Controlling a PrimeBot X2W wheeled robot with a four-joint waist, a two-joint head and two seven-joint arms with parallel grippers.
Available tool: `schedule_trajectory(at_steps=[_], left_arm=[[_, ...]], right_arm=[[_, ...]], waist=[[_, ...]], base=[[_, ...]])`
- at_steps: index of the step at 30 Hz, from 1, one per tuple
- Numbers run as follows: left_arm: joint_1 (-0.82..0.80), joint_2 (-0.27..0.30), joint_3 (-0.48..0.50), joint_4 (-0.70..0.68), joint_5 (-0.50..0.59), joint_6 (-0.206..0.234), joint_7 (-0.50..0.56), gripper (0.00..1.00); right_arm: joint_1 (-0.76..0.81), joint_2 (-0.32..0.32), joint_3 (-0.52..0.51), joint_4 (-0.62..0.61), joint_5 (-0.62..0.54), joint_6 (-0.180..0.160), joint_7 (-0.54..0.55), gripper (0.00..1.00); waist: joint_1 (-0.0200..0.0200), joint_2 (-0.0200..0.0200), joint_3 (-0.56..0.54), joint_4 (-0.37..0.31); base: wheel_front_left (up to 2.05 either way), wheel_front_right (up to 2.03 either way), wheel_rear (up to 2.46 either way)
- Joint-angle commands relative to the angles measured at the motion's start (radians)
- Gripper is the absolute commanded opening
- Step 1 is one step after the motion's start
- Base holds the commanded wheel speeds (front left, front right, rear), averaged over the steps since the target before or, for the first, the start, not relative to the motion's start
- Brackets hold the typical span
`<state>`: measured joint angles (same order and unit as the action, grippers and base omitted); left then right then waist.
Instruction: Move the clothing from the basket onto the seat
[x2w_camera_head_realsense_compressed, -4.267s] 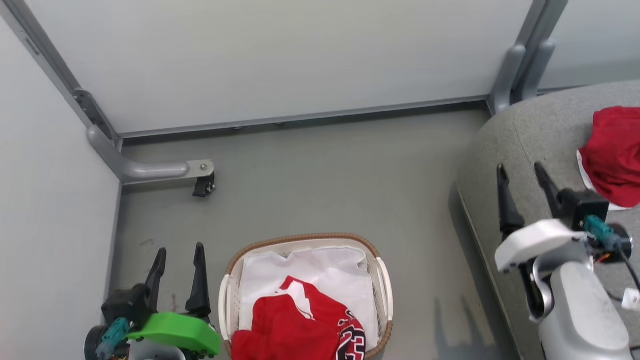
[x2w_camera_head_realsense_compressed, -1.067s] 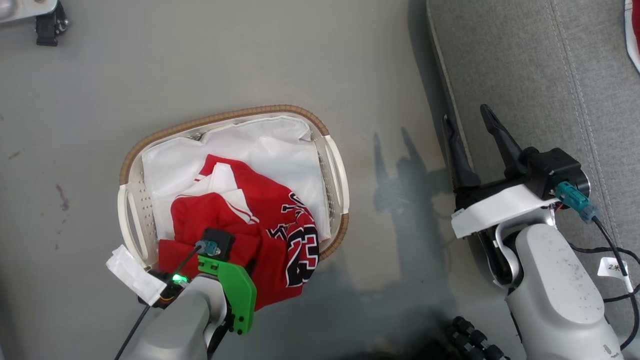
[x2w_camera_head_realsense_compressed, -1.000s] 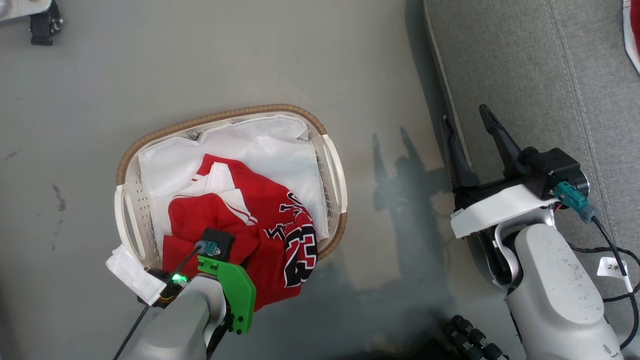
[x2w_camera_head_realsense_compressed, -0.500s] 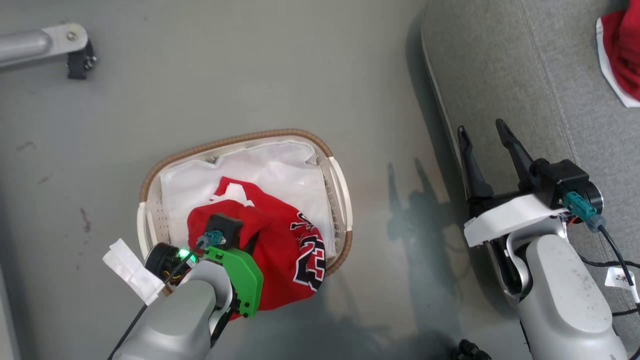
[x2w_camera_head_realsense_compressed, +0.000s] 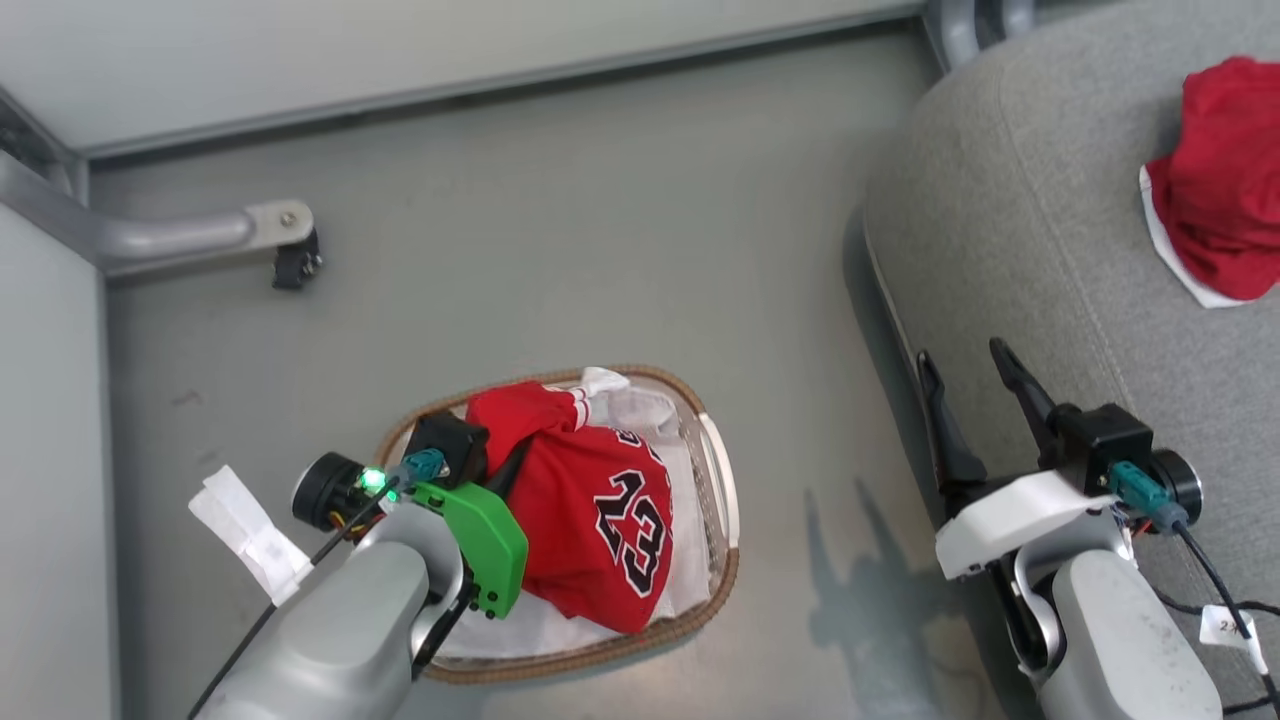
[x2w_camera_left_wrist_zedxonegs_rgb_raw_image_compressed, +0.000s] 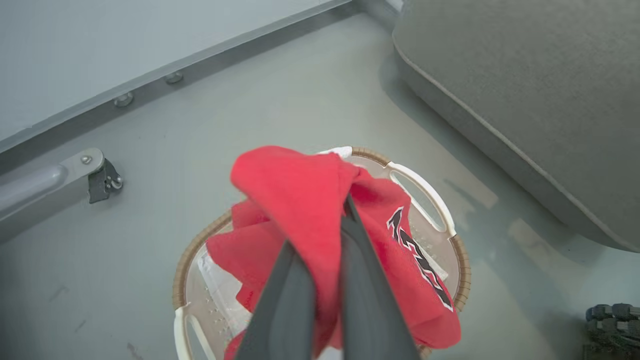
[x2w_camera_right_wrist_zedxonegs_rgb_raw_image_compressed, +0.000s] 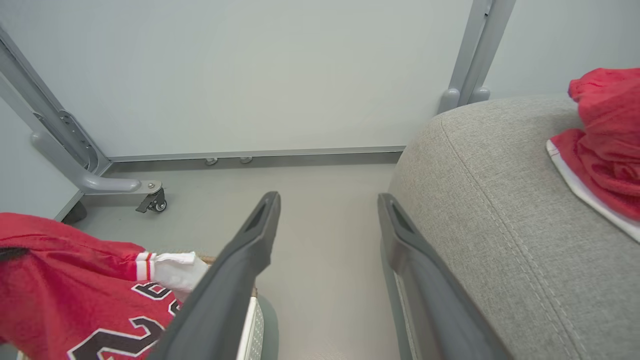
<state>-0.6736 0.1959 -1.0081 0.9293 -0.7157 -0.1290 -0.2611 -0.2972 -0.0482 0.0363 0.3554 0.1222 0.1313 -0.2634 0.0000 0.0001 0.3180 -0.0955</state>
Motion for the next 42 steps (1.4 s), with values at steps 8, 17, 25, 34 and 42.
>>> schedule_trajectory(at_steps=[8, 17, 25, 34, 42], left_arm=[[-0.078, 0.062, -0.042, -0.109, 0.087, -0.003, -0.004, 0.00], [-0.227, 0.117, -0.092, -0.220, 0.132, -0.003, 0.030, 0.00], [-0.358, 0.146, -0.085, -0.305, 0.143, -0.003, 0.043, 0.00], [-0.411, 0.141, -0.072, -0.384, 0.146, -0.002, 0.023, 0.00], [-0.415, 0.129, -0.096, -0.439, 0.147, -0.001, 0.020, 0.00]], right_arm=[[0.091, -0.004, 0.004, 0.025, -0.014, -0.001, -0.002, 1.00], [0.114, -0.004, 0.037, 0.028, -0.014, -0.001, -0.002, 1.00], [0.067, -0.004, 0.090, 0.022, -0.022, -0.001, -0.002, 1.00], [-0.026, -0.004, 0.207, 0.030, -0.011, -0.001, -0.002, 1.00], [-0.133, -0.004, 0.334, 0.086, 0.008, -0.001, -0.002, 1.00]], waist=[[0.0000, -0.0001, -0.245, 0.055], [0.0000, -0.0001, -0.312, 0.057], [0.0000, -0.0001, -0.329, 0.048], [0.0000, -0.0001, -0.334, 0.046], [0.0000, -0.0001, -0.337, 0.064]], base=[[0.00, 0.00, 0.00], [0.00, 0.00, 0.00], [0.00, 0.00, 0.00], [0.00, 0.00, 0.00], [0.00, 0.00, 0.00]])
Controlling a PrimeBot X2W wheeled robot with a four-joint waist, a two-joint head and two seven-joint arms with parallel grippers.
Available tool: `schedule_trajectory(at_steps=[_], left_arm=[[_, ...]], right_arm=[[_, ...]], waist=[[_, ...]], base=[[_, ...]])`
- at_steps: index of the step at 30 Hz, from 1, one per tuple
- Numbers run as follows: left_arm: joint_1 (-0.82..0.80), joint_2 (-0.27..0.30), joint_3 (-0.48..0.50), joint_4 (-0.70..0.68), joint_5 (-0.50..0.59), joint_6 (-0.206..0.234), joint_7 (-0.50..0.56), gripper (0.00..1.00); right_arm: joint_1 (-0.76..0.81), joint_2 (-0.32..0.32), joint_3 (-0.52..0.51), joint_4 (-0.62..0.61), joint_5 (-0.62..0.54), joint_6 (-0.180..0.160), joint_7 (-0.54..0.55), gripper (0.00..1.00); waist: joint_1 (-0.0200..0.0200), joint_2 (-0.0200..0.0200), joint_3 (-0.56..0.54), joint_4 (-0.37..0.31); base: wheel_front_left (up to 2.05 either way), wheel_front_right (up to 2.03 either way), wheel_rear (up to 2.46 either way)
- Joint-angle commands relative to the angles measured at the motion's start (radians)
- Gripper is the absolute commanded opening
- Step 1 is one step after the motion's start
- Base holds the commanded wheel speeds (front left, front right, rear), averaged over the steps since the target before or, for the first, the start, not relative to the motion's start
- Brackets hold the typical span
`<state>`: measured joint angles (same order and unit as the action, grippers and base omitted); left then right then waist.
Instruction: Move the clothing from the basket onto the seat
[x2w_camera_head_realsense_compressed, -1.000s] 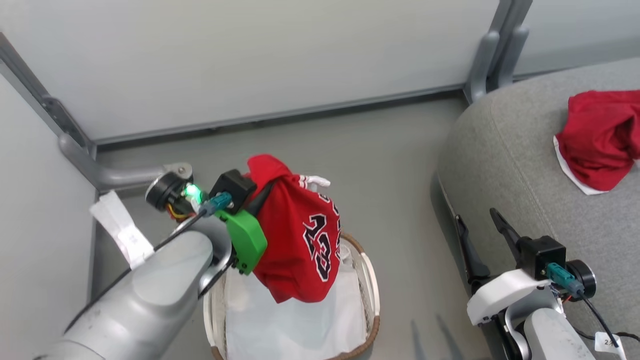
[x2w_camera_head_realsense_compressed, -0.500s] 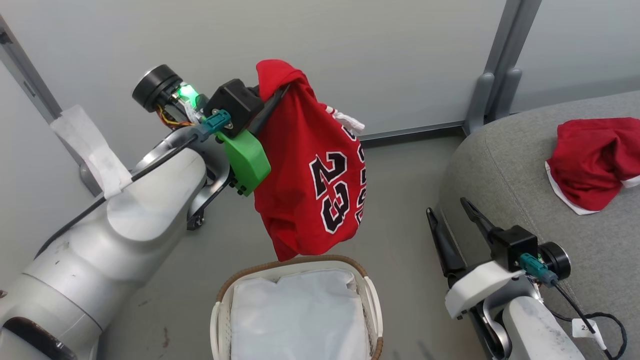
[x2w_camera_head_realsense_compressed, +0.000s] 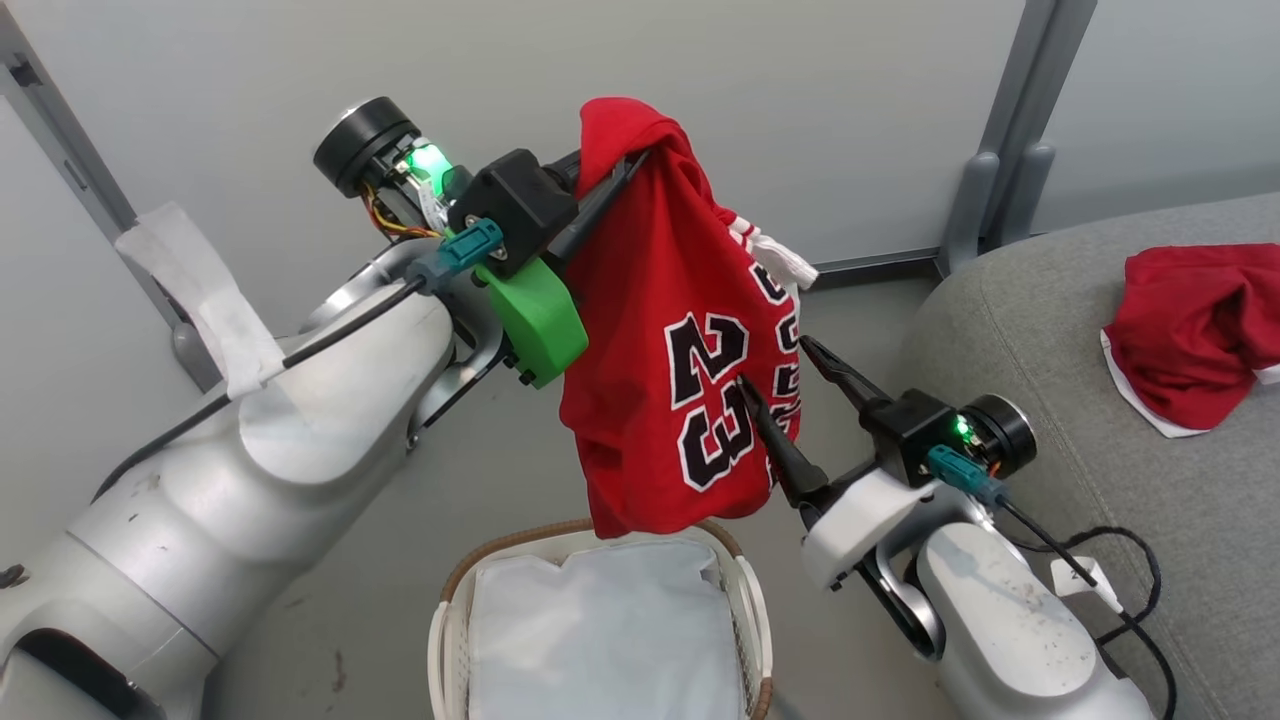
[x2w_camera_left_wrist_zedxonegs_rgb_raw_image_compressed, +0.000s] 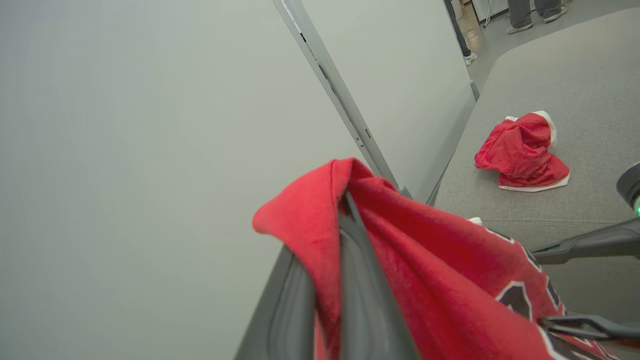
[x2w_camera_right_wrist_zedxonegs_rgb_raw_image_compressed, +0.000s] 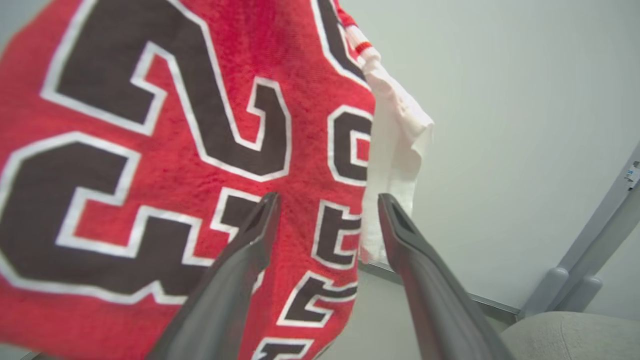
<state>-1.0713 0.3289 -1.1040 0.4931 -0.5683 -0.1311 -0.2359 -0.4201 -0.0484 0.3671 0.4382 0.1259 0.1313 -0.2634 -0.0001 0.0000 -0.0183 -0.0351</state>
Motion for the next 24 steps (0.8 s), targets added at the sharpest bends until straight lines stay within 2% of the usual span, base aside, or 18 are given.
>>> schedule_trajectory(at_steps=[1, 5, 14, 15, 16, 17, 18, 19, 20, 21, 22, 24], left_arm=[[-0.017, -0.005, -0.003, -0.009, -0.002, 0.001, -0.004, 0.00], [-0.019, -0.011, -0.013, -0.035, -0.003, 0.001, 0.002, 0.00], [0.000, -0.019, -0.034, -0.073, -0.014, 0.001, 0.006, 0.00], [0.005, -0.020, -0.036, -0.076, -0.016, 0.001, 0.006, 0.00], [0.010, -0.020, -0.038, -0.077, -0.018, 0.001, 0.007, 0.00], [0.015, -0.020, -0.039, -0.078, -0.018, 0.001, 0.006, 0.00], [0.020, -0.021, -0.039, -0.078, -0.022, 0.002, 0.006, 0.00], [0.026, -0.022, -0.038, -0.077, -0.026, 0.004, 0.005, 0.00], [0.030, -0.022, -0.036, -0.077, -0.031, 0.005, 0.003, 0.00], [0.036, -0.023, -0.033, -0.076, -0.036, 0.007, 0.001, 0.00], [0.043, -0.023, -0.031, -0.075, -0.041, 0.007, 0.000, 0.00], [0.061, -0.022, -0.026, -0.073, -0.054, 0.012, -0.003, 0.00]], right_arm=[[-0.023, -0.004, 0.014, 0.013, 0.007, -0.001, -0.002, 1.00], [-0.077, -0.010, 0.087, 0.054, 0.054, -0.001, -0.002, 1.00], [-0.208, -0.070, 0.292, 0.093, 0.201, -0.001, -0.002, 1.00], [-0.223, -0.073, 0.309, 0.100, 0.216, -0.001, -0.002, 0.61], [-0.234, -0.074, 0.319, 0.104, 0.226, -0.001, -0.002, 0.48], [-0.244, -0.074, 0.330, 0.109, 0.236, -0.001, -0.002, 0.38], [-0.250, -0.072, 0.337, 0.113, 0.241, -0.001, -0.002, 0.33], [-0.257, -0.070, 0.342, 0.118, 0.245, -0.001, -0.002, 0.22], [-0.261, -0.069, 0.342, 0.121, 0.248, -0.001, -0.002, 0.17], [-0.264, -0.067, 0.340, 0.123, 0.250, -0.001, -0.002, 0.03], [-0.264, -0.066, 0.336, 0.125, 0.250, -0.001, -0.002, 0.00], [-0.256, -0.062, 0.329, 0.125, 0.244, -0.001, -0.002, 0.00]], waist=[[0.0001, 0.0000, -0.002, 0.007], [0.0001, 0.0000, -0.002, 0.021], [0.0001, 0.0000, 0.000, 0.040], [0.0001, 0.0000, 0.000, 0.042], [0.0001, 0.0000, 0.001, 0.043], [0.0001, 0.0000, 0.001, 0.045], [0.0001, 0.0000, 0.001, 0.046], [0.0001, 0.0000, 0.000, 0.048], [0.0001, 0.0000, 0.000, 0.049], [0.0001, 0.0000, 0.000, 0.051], [0.0001, 0.0000, 0.000, 0.052], [0.0001, 0.0000, 0.000, 0.055]], base=[[0.00, 0.00, 0.00], [0.00, 0.00, 0.00], [0.00, 0.00, 0.00], [0.00, 0.00, 0.00], [0.00, 0.00, 0.00], [0.00, 0.00, 0.00], [0.00, 0.00, 0.00], [0.00, 0.00, 0.00], [0.00, 0.00, 0.00], [0.00, 0.00, 0.00], [0.00, 0.00, 0.00], [0.00, 0.00, 0.00]])
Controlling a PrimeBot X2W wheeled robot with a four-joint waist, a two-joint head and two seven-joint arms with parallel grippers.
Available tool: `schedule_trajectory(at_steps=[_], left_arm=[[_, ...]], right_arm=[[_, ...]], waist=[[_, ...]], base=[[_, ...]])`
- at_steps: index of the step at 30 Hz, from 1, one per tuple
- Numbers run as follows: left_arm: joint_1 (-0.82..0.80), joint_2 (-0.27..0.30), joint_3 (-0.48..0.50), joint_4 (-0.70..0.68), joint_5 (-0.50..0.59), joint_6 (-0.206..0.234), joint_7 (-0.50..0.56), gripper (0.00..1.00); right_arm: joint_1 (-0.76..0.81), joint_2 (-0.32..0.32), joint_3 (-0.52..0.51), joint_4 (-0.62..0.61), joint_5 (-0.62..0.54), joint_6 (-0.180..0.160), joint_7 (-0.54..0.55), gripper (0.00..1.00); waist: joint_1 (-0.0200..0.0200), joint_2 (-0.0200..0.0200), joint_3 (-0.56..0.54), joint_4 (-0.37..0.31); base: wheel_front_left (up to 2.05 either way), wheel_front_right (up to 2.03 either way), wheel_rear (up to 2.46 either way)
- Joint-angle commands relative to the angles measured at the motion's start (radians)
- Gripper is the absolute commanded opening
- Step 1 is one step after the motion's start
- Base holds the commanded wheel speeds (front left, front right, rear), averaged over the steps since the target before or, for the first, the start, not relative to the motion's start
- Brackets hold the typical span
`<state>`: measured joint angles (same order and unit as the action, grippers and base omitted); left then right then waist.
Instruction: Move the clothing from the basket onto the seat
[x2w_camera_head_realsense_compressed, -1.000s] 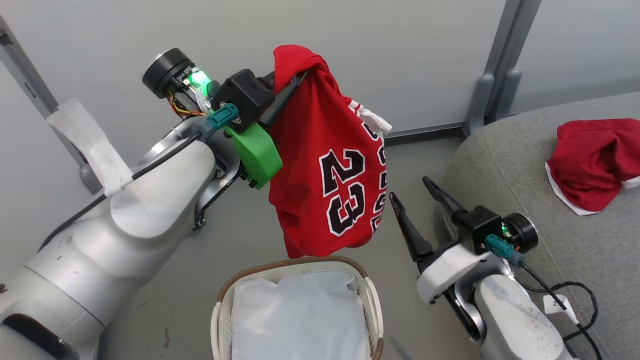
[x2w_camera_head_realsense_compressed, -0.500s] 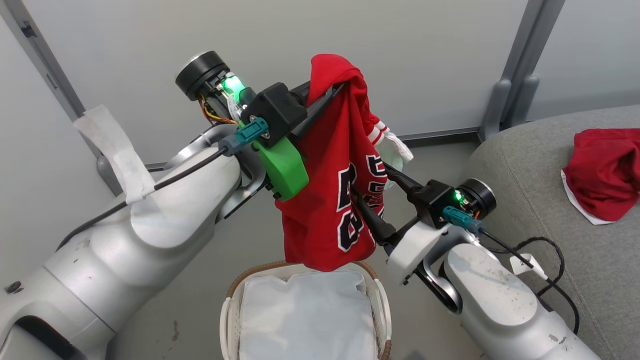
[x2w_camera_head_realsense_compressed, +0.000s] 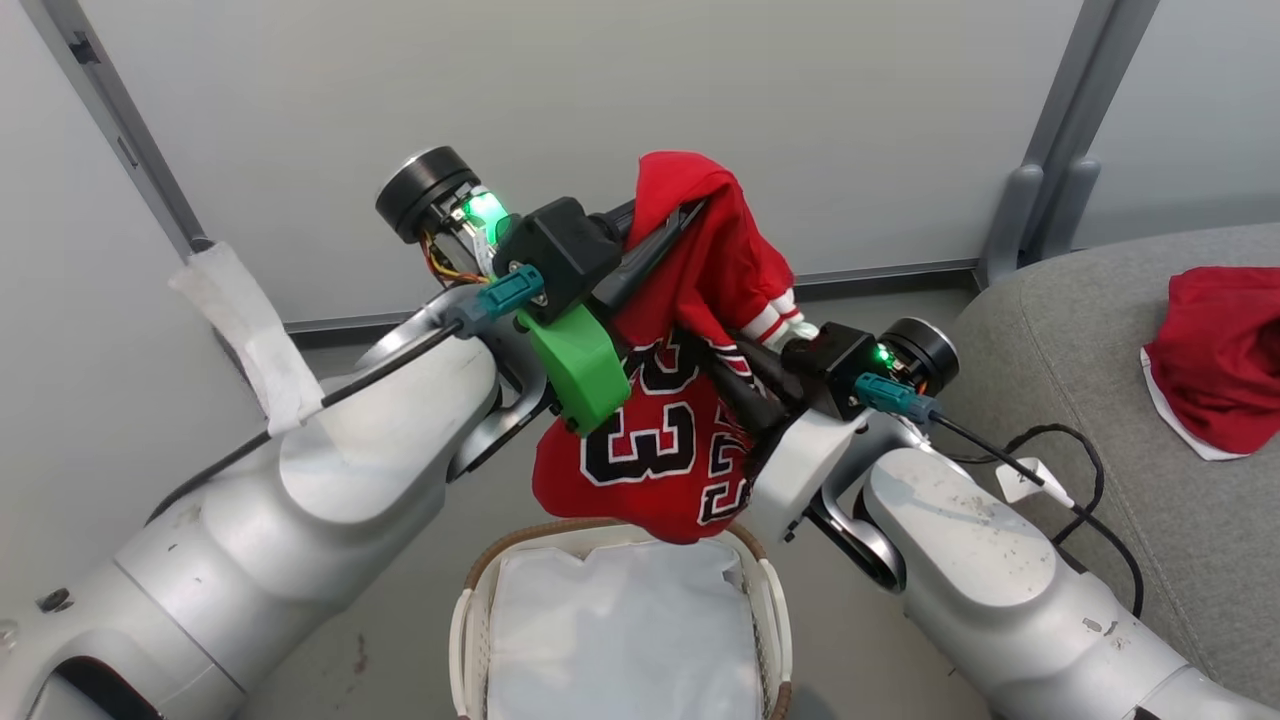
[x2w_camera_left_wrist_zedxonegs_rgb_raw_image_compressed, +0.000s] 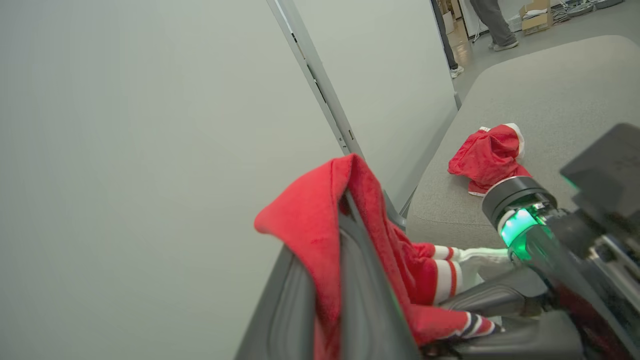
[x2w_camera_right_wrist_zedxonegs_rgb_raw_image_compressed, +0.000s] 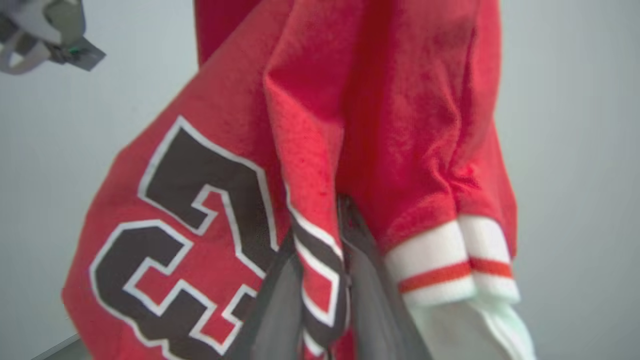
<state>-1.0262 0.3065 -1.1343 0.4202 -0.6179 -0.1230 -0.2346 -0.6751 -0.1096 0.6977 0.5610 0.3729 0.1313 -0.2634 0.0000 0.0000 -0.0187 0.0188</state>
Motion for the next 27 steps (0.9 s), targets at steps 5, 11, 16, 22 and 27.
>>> schedule_trajectory(at_steps=[5, 11, 16, 22, 27], left_arm=[[0.073, 0.011, 0.020, 0.014, -0.039, 0.017, -0.013, 0.00], [0.161, 0.003, 0.061, 0.030, -0.071, 0.048, -0.028, 1.00], [0.263, -0.017, 0.129, 0.018, -0.080, 0.073, -0.031, 1.00], [0.415, -0.051, 0.236, 0.002, -0.044, 0.090, -0.030, 1.00], [0.523, -0.083, 0.297, 0.012, -0.005, 0.078, -0.030, 1.00]], right_arm=[[0.024, 0.003, -0.038, -0.006, -0.018, -0.001, -0.002, 0.00], [0.052, 0.002, -0.119, -0.019, -0.050, -0.001, -0.002, 0.00], [0.074, 0.006, -0.191, -0.030, -0.087, -0.001, -0.002, 0.00], [0.101, 0.009, -0.255, -0.056, -0.117, -0.001, -0.002, 0.00], [0.125, 0.008, -0.296, -0.072, -0.137, -0.001, -0.002, 0.00]], waist=[[0.0000, 0.0000, 0.001, 0.001], [0.0000, 0.0000, 0.001, -0.001], [0.0000, 0.0000, 0.001, -0.004], [0.0000, 0.0000, 0.002, -0.011], [0.0000, 0.0000, 0.004, -0.015]], base=[[0.00, 0.00, 0.00], [0.00, 0.00, 0.00], [0.00, 0.00, 0.00], [0.00, 0.00, 0.00], [0.00, 0.00, 0.00]])
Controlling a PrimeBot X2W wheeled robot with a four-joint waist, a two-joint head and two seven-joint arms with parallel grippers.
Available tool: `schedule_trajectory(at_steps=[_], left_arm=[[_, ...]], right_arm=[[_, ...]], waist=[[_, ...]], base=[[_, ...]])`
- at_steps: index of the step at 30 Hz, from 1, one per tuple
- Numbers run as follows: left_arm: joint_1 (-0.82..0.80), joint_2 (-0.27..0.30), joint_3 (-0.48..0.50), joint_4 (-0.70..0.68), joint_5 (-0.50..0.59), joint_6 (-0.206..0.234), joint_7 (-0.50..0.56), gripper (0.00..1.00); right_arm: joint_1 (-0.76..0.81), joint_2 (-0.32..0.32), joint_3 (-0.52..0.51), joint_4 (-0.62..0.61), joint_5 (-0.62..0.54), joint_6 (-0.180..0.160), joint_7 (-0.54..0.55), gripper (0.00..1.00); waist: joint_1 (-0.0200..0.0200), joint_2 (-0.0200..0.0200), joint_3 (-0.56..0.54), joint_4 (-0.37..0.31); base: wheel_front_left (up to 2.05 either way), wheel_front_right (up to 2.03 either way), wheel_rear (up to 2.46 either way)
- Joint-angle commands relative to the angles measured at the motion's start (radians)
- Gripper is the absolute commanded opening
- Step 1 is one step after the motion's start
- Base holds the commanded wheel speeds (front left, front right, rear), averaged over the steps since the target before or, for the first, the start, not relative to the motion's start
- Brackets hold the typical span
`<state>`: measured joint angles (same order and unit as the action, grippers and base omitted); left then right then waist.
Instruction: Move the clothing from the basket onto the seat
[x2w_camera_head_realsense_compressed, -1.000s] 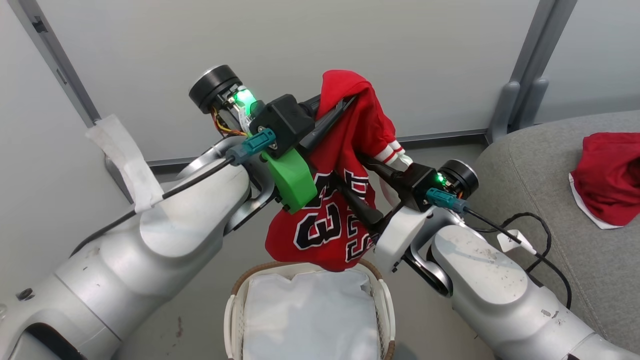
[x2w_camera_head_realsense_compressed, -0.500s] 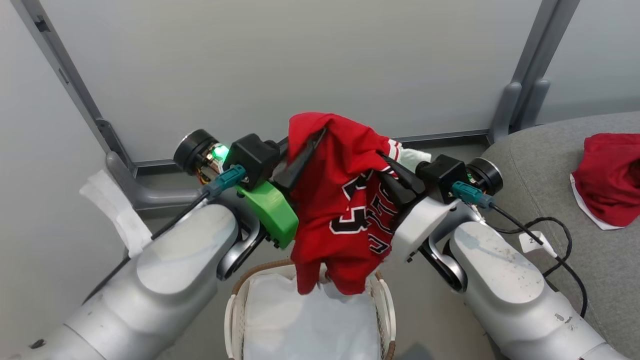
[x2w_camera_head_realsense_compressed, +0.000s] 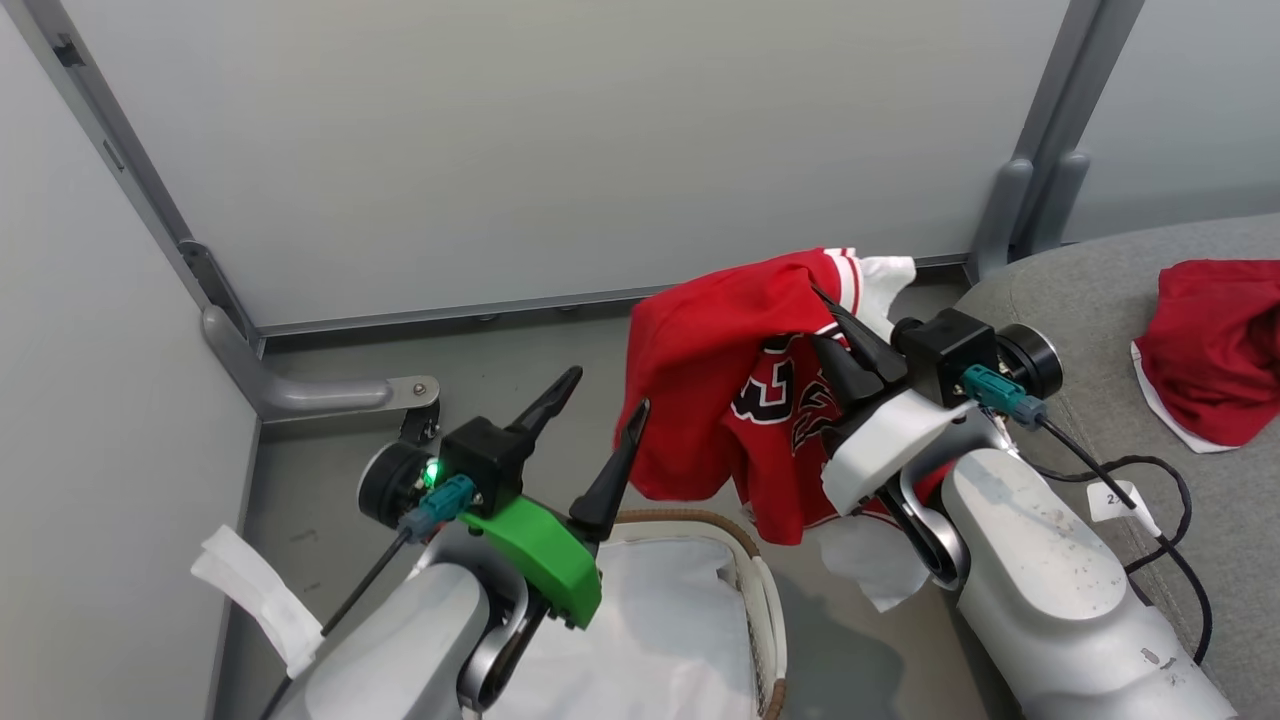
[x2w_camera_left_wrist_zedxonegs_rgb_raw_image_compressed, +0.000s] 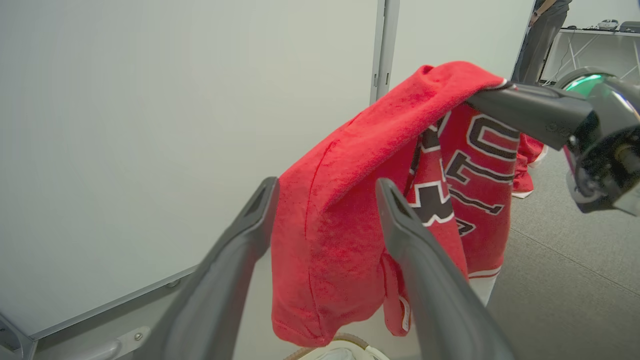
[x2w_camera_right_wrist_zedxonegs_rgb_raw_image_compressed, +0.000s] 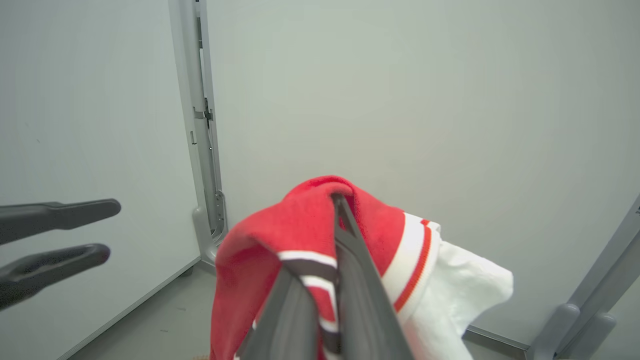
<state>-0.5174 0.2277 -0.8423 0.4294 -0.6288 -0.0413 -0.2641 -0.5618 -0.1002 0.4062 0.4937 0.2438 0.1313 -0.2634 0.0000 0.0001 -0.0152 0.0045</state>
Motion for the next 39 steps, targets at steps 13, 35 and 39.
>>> schedule_trajectory(at_steps=[13, 35, 39], left_arm=[[0.163, -0.080, 0.118, 0.055, 0.118, -0.056, 0.000, 1.00], [0.167, -0.156, 0.196, 0.036, 0.229, -0.090, 0.000, 1.00], [0.154, -0.161, 0.191, 0.031, 0.239, -0.091, 0.000, 1.00]], right_arm=[[0.062, -0.006, -0.069, -0.017, -0.035, -0.001, -0.002, 0.00], [0.017, -0.046, -0.141, -0.038, -0.078, -0.001, -0.002, 0.00], [0.013, -0.049, -0.154, -0.045, -0.082, -0.001, -0.002, 0.00]], waist=[[0.0000, -0.0001, 0.011, -0.012], [0.0000, -0.0001, 0.101, -0.275], [0.0000, -0.0001, 0.130, -0.334]], base=[[0.00, 0.00, 0.00], [0.00, 0.00, 0.00], [0.00, 0.00, 0.00]])
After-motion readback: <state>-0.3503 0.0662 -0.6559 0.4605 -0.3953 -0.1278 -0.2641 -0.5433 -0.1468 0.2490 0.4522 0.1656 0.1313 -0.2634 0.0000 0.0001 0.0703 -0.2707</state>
